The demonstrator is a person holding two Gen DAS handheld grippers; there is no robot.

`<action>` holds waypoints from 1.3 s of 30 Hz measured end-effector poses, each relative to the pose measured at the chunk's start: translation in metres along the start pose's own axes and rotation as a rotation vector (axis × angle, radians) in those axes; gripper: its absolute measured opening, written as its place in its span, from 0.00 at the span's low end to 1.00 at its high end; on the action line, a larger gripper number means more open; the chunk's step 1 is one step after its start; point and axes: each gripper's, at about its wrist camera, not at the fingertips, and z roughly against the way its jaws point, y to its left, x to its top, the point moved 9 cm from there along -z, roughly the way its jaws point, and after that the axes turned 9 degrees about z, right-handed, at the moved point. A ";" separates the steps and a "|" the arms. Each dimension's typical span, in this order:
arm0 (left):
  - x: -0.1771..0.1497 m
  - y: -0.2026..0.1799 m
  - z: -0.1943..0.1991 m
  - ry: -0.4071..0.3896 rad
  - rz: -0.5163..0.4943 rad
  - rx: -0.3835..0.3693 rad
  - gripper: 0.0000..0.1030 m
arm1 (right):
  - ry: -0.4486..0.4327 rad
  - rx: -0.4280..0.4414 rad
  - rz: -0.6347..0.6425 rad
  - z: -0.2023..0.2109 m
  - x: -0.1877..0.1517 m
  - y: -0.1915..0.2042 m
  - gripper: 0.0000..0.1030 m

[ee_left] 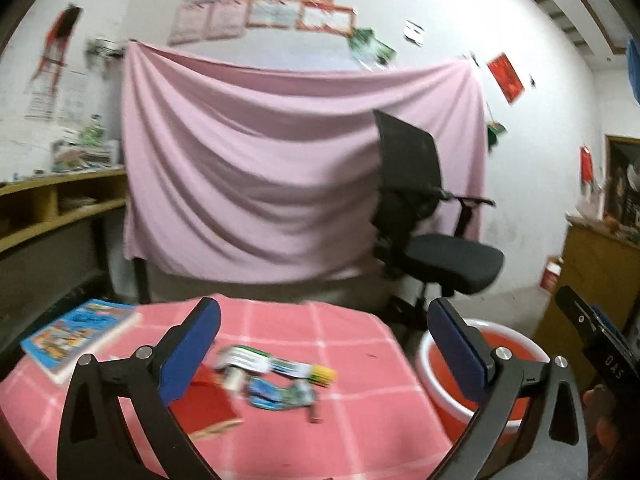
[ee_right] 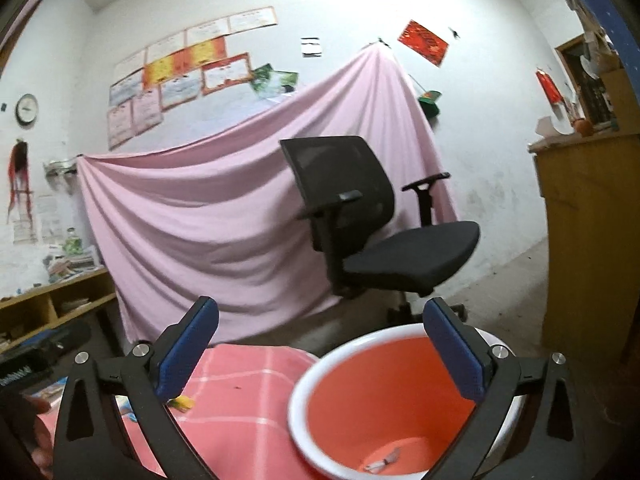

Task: Collect trash
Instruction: 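Move both tools back over the table toward the red packet, then grasp the red packet with the left tool while the right tool grasps the battery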

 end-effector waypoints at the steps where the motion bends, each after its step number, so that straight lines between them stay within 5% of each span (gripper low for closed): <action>1: 0.002 0.010 0.006 -0.014 0.007 0.011 0.98 | -0.009 0.006 0.006 0.001 0.002 0.006 1.00; 12: 0.002 0.095 0.043 -0.129 -0.010 0.158 0.98 | -0.068 0.097 0.083 -0.001 0.009 0.077 1.00; 18: -0.015 0.126 0.041 -0.125 0.001 0.203 0.98 | -0.051 0.135 0.149 -0.010 0.001 0.113 1.00; 21: -0.028 0.134 0.031 -0.047 0.027 0.170 0.98 | -0.004 0.170 0.191 -0.019 -0.009 0.131 1.00; 25: -0.041 0.135 0.008 0.093 0.030 0.143 0.98 | 0.186 0.261 0.254 -0.042 -0.042 0.155 1.00; 35: -0.065 0.140 -0.027 0.321 0.099 0.103 0.97 | 0.386 0.265 0.273 -0.065 -0.081 0.156 0.98; 39: -0.073 0.129 -0.029 0.366 0.076 0.069 0.97 | 0.480 0.284 0.275 -0.076 -0.094 0.158 0.76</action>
